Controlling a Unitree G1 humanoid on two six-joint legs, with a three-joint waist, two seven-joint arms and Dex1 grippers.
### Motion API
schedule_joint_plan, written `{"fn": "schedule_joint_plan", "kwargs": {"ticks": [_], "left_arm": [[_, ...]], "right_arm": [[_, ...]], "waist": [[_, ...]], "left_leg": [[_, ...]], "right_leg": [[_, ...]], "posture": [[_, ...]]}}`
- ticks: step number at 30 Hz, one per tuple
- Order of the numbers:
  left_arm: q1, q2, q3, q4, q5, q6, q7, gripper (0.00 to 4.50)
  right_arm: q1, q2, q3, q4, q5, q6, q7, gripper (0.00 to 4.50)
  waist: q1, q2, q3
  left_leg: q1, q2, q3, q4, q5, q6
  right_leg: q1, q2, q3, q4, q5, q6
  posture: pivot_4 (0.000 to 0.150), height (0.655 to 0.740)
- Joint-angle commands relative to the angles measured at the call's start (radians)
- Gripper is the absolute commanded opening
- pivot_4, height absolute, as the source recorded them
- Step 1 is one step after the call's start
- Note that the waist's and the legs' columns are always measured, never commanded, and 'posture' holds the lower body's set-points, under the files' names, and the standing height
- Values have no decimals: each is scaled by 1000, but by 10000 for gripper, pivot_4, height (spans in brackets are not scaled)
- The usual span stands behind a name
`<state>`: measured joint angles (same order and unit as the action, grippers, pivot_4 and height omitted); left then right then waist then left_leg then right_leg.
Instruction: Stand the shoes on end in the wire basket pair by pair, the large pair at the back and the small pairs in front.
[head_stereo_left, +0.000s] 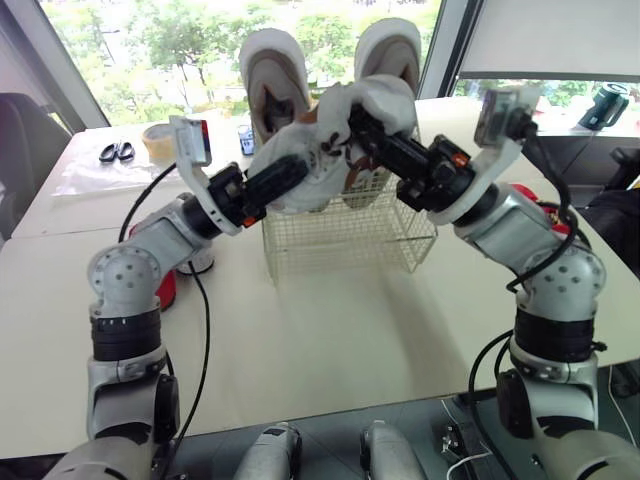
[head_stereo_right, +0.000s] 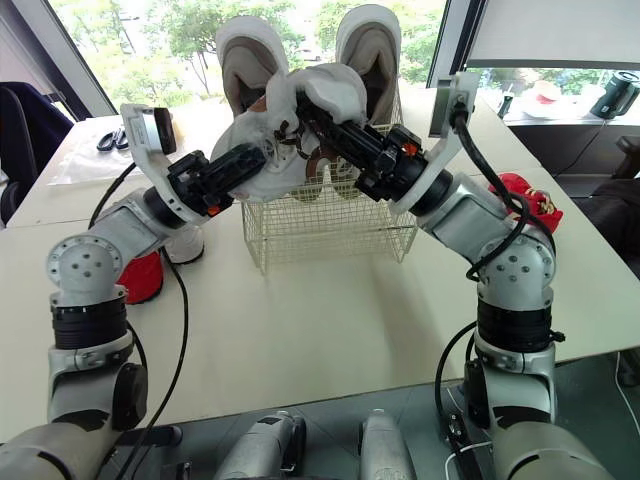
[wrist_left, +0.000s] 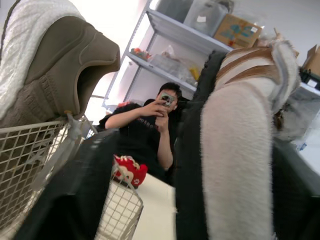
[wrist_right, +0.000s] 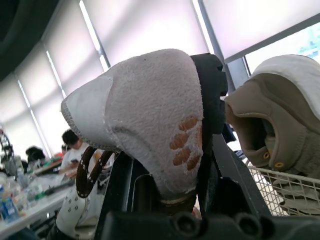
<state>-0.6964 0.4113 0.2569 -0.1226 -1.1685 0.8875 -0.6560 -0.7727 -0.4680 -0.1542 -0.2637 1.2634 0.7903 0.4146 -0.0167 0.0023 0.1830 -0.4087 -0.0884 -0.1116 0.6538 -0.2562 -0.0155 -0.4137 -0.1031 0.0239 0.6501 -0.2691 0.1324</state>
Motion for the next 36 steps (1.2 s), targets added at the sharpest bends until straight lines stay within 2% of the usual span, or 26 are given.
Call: {"fn": "schedule_joint_plan", "kwargs": {"ticks": [1, 5, 7, 11, 17, 26, 31, 36], "left_arm": [[26, 62, -1, -54, 10, 4, -64, 44233], [75, 163, -23, -61, 63, -1, -152, 44233], [79, 170, -28, -60, 71, -13, -157, 44233], [87, 156, -38, -75, 94, -35, -151, 44233], [110, 141, -37, -108, 110, -49, -133, 44233], [115, 142, -29, -127, 120, -54, -109, 44233], [111, 137, -36, -134, 125, -57, -96, 44233], [114, 139, -44, -150, 135, -58, -84, 44233]], "right_arm": [[-84, -100, -13, 54, -75, 7, 112, 5937], [-254, -334, 68, 308, -336, -85, 421, 5937], [-362, -392, 129, 478, -469, -172, 551, 5937], [-516, -406, 220, 732, -680, -366, 773, 5937], [-611, -359, 270, 934, -837, -531, 998, 5937], [-629, -241, 285, 1134, -1003, -759, 1088, 5937], [-648, -189, 258, 1288, -1054, -844, 1065, 5937], [-605, -157, 234, 1351, -1082, -883, 1031, 5937]], "waist": [[0, 0, 0], [2, 0, 0], [2, 0, 0], [-4, 0, 0], [-6, 0, 1], [-2, 0, 1], [-2, 0, 1], [-3, 0, 1]], "left_leg": [[0, 0, 0, -1, 0, 0], [0, 0, 1, -2, 0, 0], [0, 0, 2, -3, 0, 0], [0, 0, 2, -5, 0, 0], [-2, 0, 4, -7, 4, -7], [-3, 0, 4, -6, 4, -8], [-3, 0, 4, -6, 4, -8], [-3, 0, 4, -6, 5, -8]], "right_leg": [[0, 0, 0, 0, 0, 0], [-1, 0, 0, -1, 0, 0], [-1, 0, 0, -1, 0, 0], [-1, 0, 0, -3, 0, 0], [-5, 0, 2, -2, 0, 0], [-7, -1, 3, -1, 0, 0], [-7, -1, 3, -1, 0, 0], [-7, -1, 3, -1, 0, 0]], "posture": [[1500, 7400], [1500, 7400], [1500, 7400], [1500, 7400], [1500, 7400], [1500, 7400], [1500, 7400], [1500, 7400]]}}
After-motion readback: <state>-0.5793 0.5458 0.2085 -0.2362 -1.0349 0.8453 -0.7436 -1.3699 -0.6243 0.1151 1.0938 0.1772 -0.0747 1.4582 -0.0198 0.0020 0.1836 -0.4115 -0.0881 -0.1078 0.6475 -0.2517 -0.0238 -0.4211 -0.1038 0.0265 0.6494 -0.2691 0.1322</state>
